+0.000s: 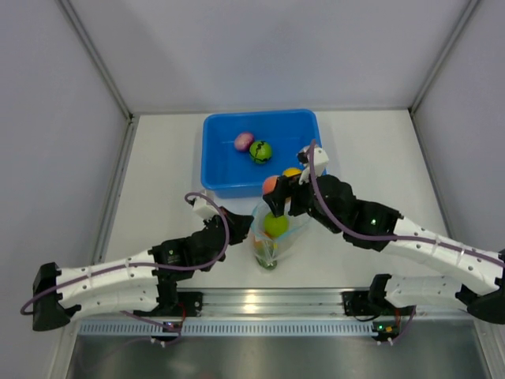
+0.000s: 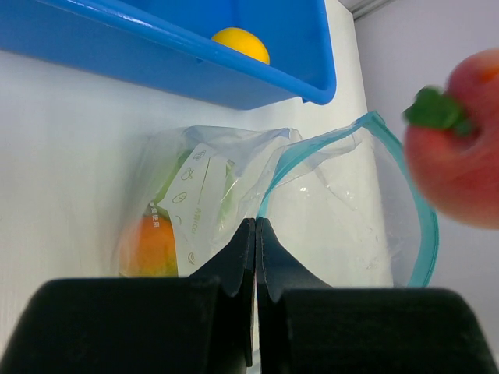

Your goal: Open the zip-top bag and remove the fake food

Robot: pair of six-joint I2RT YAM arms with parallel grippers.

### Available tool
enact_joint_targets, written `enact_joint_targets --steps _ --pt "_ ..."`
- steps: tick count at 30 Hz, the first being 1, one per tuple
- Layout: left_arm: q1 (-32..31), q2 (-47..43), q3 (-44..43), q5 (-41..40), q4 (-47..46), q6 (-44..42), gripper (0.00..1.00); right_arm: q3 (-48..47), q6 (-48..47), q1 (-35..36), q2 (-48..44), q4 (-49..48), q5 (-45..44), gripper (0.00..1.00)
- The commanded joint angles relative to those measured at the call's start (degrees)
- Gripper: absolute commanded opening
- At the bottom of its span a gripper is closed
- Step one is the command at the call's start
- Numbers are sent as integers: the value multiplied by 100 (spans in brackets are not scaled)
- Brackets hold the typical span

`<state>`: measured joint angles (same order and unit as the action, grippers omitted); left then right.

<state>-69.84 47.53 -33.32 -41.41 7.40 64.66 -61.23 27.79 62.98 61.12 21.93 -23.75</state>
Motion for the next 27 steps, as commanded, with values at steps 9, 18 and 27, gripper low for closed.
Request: enact_joint_targets --steps 9,18,27 --pt "15 -15 -184 -60 -19 38 0 -1637 -528 -1919 979 206 573 59" --pt "15 -156 -210 -34 -19 -33 0 -2568 -950 -3300 2921 197 1074 64" --pt "15 -165 -307 71 -19 -261 0 -3720 -1346 -3485 4644 504 1048 89"
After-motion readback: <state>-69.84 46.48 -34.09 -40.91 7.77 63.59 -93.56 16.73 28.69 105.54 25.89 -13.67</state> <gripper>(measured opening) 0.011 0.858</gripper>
